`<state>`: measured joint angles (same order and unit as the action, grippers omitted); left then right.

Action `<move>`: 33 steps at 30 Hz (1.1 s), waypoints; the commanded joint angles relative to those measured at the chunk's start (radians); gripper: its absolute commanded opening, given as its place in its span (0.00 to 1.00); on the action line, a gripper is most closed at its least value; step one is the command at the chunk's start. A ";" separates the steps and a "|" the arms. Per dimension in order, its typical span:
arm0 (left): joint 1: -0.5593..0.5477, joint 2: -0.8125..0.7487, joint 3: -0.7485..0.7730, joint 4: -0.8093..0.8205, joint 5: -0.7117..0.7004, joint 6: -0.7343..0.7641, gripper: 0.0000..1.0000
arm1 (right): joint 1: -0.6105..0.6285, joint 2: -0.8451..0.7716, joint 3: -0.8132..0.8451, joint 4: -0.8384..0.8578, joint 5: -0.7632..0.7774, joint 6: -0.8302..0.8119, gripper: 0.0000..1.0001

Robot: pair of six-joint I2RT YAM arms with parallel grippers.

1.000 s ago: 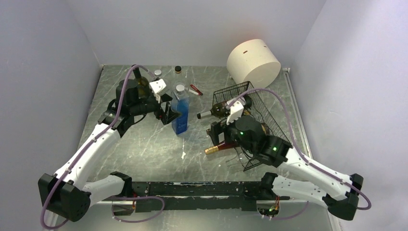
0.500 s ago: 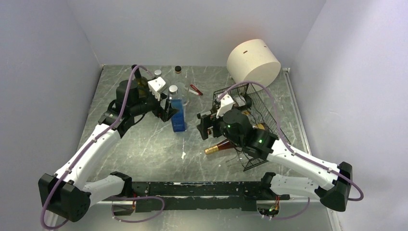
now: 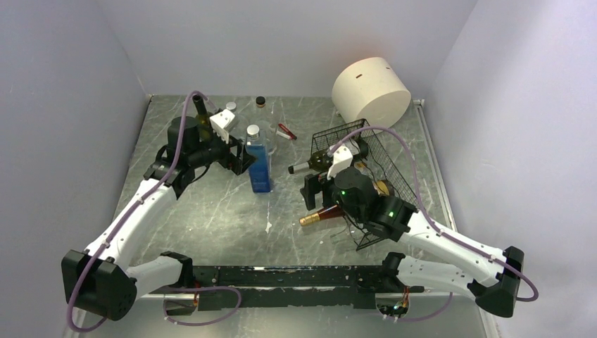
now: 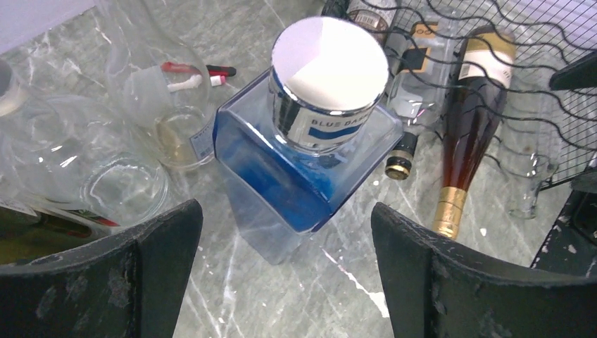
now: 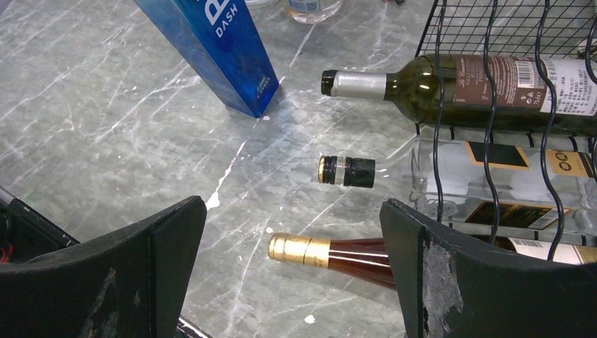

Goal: Take the wine bottle off the wine rack

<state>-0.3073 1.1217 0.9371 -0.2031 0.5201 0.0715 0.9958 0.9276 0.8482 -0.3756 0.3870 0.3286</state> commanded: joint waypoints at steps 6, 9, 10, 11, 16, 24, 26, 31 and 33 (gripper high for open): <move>-0.127 -0.111 0.014 -0.086 -0.326 -0.326 0.93 | -0.002 -0.013 -0.025 0.004 0.024 -0.006 1.00; -0.183 -0.112 0.057 -0.210 -0.416 -0.425 0.93 | -0.002 -0.030 -0.038 0.029 0.019 -0.015 1.00; -0.202 -0.121 0.065 -0.241 -0.462 -0.478 0.93 | -0.002 -0.036 -0.040 0.034 0.015 -0.018 1.00; -0.219 -0.134 0.066 -0.259 -0.493 -0.500 0.93 | -0.003 -0.039 -0.042 0.039 0.011 -0.021 1.00; -0.316 -0.152 0.105 -0.312 -0.685 -0.585 0.93 | -0.002 -0.033 -0.029 0.037 0.005 -0.026 1.00; -0.499 0.014 0.256 -0.391 -1.031 -0.643 0.93 | -0.003 -0.038 -0.023 0.013 0.002 0.022 1.00; -0.511 0.058 0.291 -0.403 -1.069 -0.646 0.93 | -0.003 -0.050 -0.030 0.007 0.000 0.030 1.00; -0.512 0.138 0.354 -0.428 -1.163 -0.649 0.93 | -0.003 -0.084 -0.035 -0.018 0.012 0.039 1.00; -0.512 0.165 0.369 -0.427 -1.179 -0.639 0.93 | -0.003 -0.096 -0.037 -0.022 0.017 0.037 1.00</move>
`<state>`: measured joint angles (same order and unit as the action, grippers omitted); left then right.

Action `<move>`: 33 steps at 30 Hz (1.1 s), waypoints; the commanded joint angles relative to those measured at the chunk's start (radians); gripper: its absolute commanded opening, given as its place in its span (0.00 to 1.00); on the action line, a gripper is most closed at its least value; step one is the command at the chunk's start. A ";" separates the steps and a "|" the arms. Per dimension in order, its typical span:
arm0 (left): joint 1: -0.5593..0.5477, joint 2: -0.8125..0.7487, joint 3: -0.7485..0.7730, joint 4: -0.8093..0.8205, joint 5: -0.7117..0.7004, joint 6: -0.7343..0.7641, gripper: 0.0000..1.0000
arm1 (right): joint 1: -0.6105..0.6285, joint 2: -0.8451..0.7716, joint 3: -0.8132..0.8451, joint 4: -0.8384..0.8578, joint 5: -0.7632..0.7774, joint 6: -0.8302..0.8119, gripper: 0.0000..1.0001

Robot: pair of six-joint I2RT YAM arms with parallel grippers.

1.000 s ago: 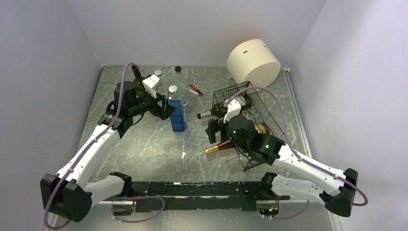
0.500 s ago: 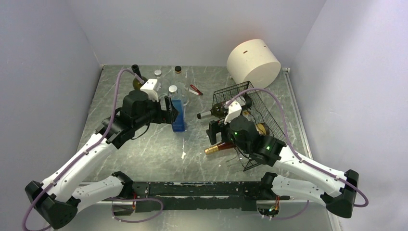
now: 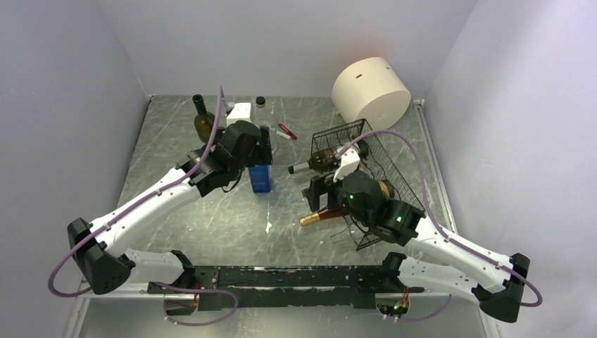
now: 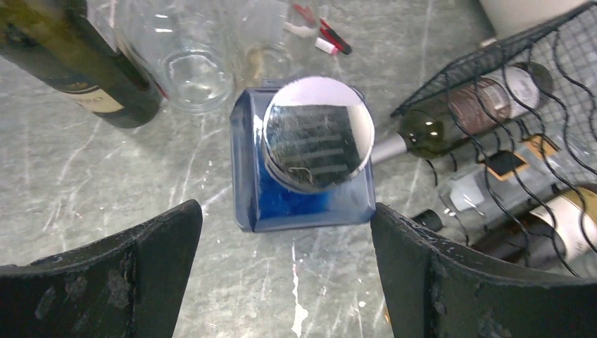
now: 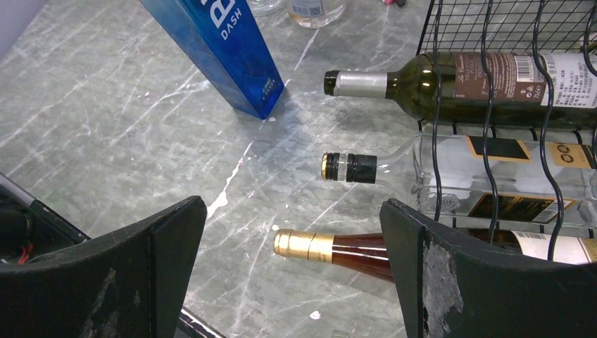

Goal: Take the wine bottle off the wine rack

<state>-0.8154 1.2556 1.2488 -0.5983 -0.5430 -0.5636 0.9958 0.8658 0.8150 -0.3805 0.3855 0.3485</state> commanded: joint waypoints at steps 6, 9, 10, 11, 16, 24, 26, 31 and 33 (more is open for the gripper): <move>0.001 0.092 0.080 0.006 -0.098 -0.010 0.93 | -0.003 -0.048 -0.012 -0.019 0.022 0.013 1.00; 0.007 0.119 0.087 0.015 -0.080 -0.020 0.93 | -0.003 -0.044 -0.014 -0.015 0.020 0.011 1.00; 0.011 0.129 0.091 0.017 -0.074 -0.021 0.93 | -0.003 -0.042 -0.013 -0.014 0.020 0.009 1.00; 0.014 0.136 0.095 0.019 -0.067 -0.017 0.93 | -0.002 -0.042 -0.013 -0.014 0.019 0.007 1.00; 0.021 0.158 0.111 0.028 -0.069 0.011 0.91 | -0.003 -0.039 -0.009 -0.018 0.021 -0.001 1.00; 0.051 0.091 0.083 -0.021 -0.115 0.042 0.45 | -0.002 -0.042 -0.015 -0.021 0.025 0.002 1.00; 0.076 0.059 0.081 -0.057 -0.124 0.045 0.39 | -0.002 -0.036 -0.013 -0.019 0.024 0.001 1.00; 0.168 -0.039 0.069 -0.117 -0.110 0.092 0.32 | -0.003 -0.015 -0.005 -0.001 0.020 -0.007 1.00; 0.218 -0.083 0.061 -0.139 -0.119 0.108 0.29 | -0.002 -0.010 -0.006 0.013 0.013 -0.009 1.00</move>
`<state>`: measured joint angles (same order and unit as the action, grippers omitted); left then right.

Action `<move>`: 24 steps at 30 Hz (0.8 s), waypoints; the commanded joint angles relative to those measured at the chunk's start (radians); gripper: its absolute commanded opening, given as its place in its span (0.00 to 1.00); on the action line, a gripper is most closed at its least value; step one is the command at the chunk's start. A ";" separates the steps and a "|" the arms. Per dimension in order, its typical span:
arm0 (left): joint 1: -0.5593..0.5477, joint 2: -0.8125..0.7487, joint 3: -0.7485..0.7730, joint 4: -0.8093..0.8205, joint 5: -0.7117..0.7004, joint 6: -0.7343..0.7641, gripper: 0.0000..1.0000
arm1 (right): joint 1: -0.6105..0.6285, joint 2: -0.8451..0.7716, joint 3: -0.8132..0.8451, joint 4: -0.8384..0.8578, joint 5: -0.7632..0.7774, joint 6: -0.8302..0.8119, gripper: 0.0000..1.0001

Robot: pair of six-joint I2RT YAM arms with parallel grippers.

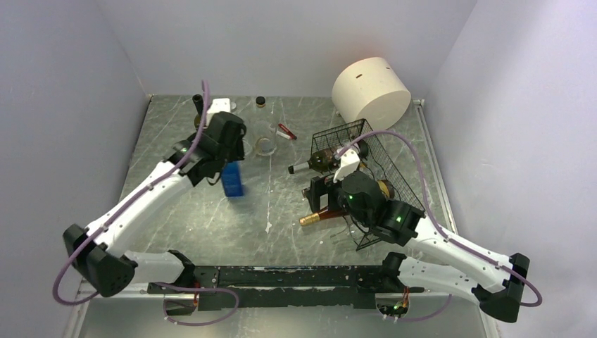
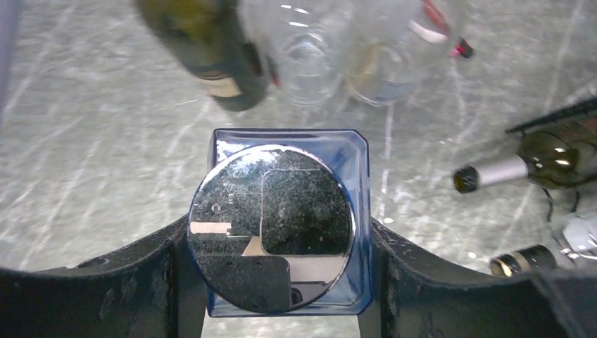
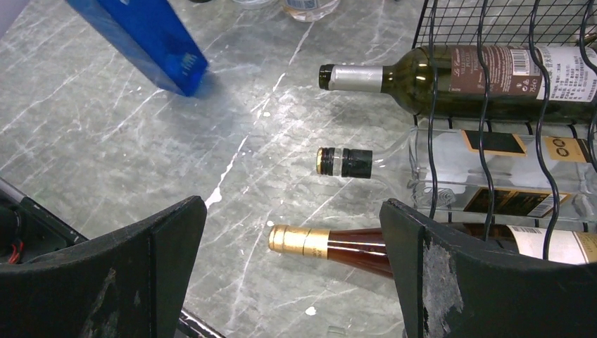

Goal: Take the wine bottle off the wine rack

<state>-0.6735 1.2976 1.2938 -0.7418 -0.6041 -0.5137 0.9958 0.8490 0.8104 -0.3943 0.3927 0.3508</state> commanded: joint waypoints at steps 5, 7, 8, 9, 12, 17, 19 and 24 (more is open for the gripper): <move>0.270 -0.226 -0.063 0.075 0.018 0.178 0.29 | -0.003 0.043 0.005 0.049 -0.017 -0.021 1.00; 0.366 -0.256 -0.105 0.153 0.076 0.233 0.29 | -0.003 0.058 0.013 0.049 -0.020 -0.024 1.00; 0.412 -0.265 -0.123 0.191 0.107 0.257 0.28 | -0.004 0.062 0.016 0.050 -0.022 -0.025 1.00; 0.463 -0.267 -0.132 0.227 0.135 0.271 0.27 | -0.005 0.067 0.019 0.050 -0.024 -0.026 1.00; 0.626 -0.241 -0.140 0.322 0.234 0.294 0.22 | -0.004 0.069 0.026 0.045 -0.027 -0.022 1.00; 0.742 -0.171 -0.146 0.519 0.362 0.353 0.10 | -0.003 0.055 0.026 0.037 -0.033 -0.016 1.00; 0.744 -0.153 -0.142 0.582 0.350 0.379 0.07 | -0.005 0.050 0.026 0.039 -0.036 -0.016 1.00; 0.752 -0.140 -0.187 0.787 0.420 0.459 0.07 | -0.005 0.074 0.042 0.037 -0.043 -0.028 1.00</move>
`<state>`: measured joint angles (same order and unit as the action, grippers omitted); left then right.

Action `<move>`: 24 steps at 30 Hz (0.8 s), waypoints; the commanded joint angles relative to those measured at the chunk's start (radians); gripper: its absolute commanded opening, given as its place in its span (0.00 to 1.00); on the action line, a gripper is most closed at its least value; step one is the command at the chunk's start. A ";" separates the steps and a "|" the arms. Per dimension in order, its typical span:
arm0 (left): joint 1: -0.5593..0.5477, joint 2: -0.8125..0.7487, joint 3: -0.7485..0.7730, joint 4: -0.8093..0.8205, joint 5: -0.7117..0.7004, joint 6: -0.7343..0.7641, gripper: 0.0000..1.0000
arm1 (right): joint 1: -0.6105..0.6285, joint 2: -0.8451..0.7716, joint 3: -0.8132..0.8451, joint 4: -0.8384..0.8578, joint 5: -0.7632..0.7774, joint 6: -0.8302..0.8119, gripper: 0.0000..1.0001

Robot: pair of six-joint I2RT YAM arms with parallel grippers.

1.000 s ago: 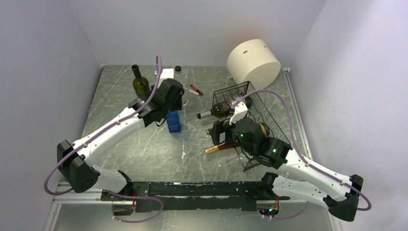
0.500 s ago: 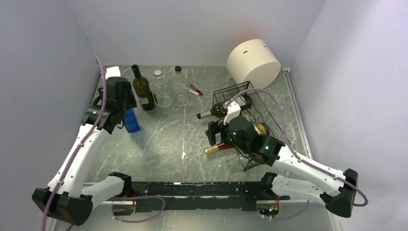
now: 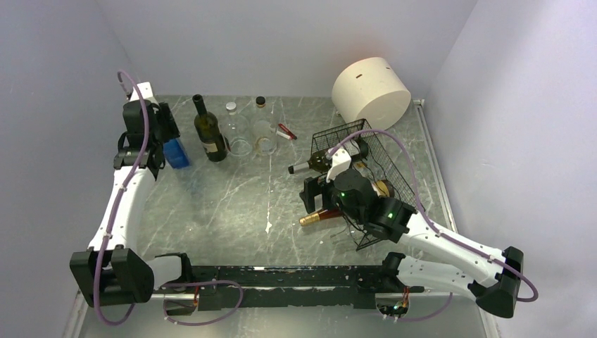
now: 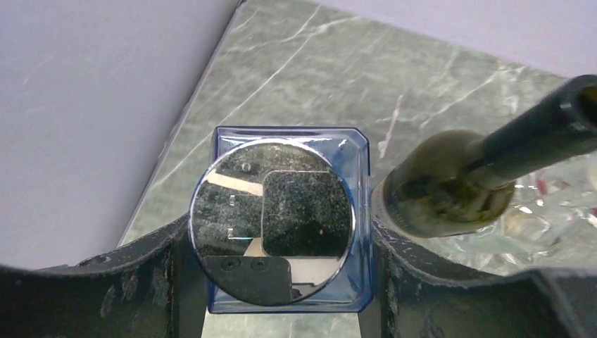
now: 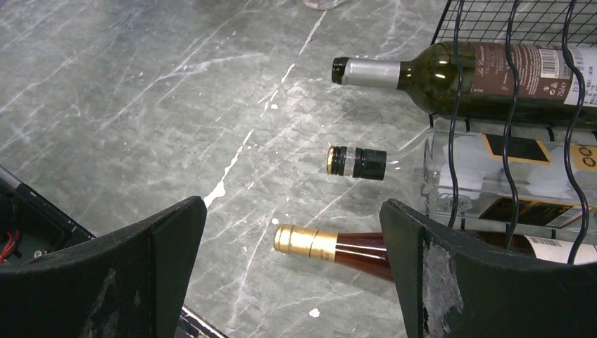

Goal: Take the wine bottle off the wine rack

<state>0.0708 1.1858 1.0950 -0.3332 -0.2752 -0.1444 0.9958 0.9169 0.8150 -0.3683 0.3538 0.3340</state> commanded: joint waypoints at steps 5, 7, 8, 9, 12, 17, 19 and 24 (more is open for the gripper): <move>0.030 0.036 0.057 0.351 0.211 0.158 0.07 | -0.004 0.037 0.061 0.014 -0.021 -0.018 1.00; 0.040 0.048 0.061 0.332 0.241 0.180 0.07 | -0.004 0.044 0.068 0.013 -0.028 -0.017 1.00; 0.044 0.049 0.057 0.330 0.251 0.190 0.07 | -0.004 0.047 0.069 0.014 -0.030 -0.017 1.00; 0.045 0.047 0.049 0.332 0.253 0.195 0.07 | -0.004 0.050 0.070 0.016 -0.031 -0.017 1.00; 0.059 0.044 0.025 0.349 0.296 0.196 0.07 | -0.004 0.062 0.070 0.025 -0.044 -0.016 1.00; 0.077 0.085 0.043 0.325 0.441 0.173 0.09 | -0.004 0.094 0.087 0.027 -0.069 -0.005 1.00; 0.103 0.109 0.053 0.312 0.467 0.153 0.09 | -0.004 0.101 0.090 0.027 -0.074 -0.002 1.00; 0.115 0.152 0.093 0.256 0.545 0.144 0.13 | -0.004 0.108 0.087 0.039 -0.078 0.005 1.00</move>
<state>0.1703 1.3380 1.1088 -0.1677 0.1467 0.0158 0.9958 1.0195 0.8715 -0.3634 0.2852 0.3302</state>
